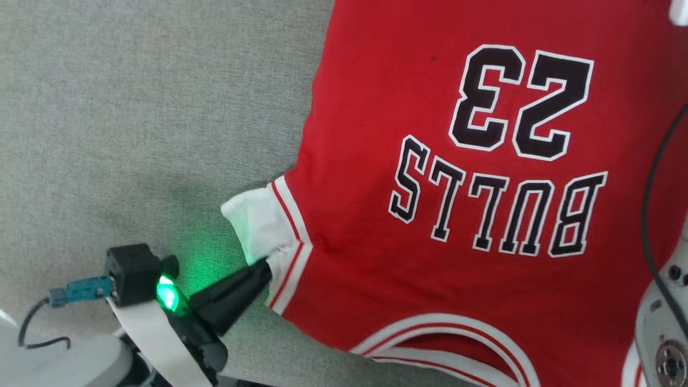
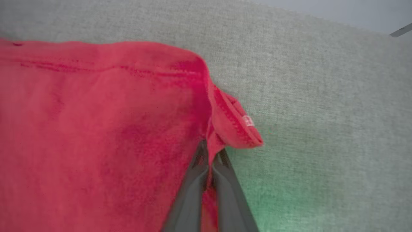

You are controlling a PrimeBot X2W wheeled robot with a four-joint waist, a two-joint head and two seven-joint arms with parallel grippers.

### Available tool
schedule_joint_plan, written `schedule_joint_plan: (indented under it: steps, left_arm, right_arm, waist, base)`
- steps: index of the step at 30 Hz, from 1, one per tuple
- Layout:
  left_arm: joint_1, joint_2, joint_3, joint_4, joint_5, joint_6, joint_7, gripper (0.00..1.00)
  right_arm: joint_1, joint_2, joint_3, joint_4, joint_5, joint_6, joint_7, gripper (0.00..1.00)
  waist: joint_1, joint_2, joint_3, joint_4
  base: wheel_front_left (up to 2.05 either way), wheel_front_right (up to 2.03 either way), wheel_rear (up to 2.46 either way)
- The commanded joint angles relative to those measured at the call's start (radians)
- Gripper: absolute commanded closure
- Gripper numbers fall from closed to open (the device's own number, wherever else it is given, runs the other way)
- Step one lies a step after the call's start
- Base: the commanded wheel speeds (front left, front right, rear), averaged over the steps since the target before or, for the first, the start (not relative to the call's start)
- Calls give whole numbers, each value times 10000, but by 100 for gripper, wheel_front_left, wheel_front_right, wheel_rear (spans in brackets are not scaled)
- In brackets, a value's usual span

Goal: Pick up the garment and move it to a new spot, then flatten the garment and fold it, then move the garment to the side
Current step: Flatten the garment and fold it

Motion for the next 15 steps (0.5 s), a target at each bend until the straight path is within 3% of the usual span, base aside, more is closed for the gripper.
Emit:
schedule_joint_plan:
  steps: [1, 8, 15]
  left_arm:
    - [0, -19, 186, 81, -151, 33, -3, 100]
    - [584, 113, 571, 271, -237, 33, -5, 100]
    - [1437, 196, 1023, 435, -429, 31, -5, 100]
  right_arm:
    - [463, -32, -98, 206, 56, -6, -64, 100]
    - [1387, -609, 453, -652, 1051, -7, -45, 100]
    - [4938, -1741, 896, -3865, 3336, -7, 1474, 100]
  waist:
    - [0, 0, -217, -120]
    - [0, 0, -1158, -542]
    - [0, 0, -2225, -1191]
  base:
    - [0, 0, 0]
    - [0, 0, 0]
    - [0, 0, 0]
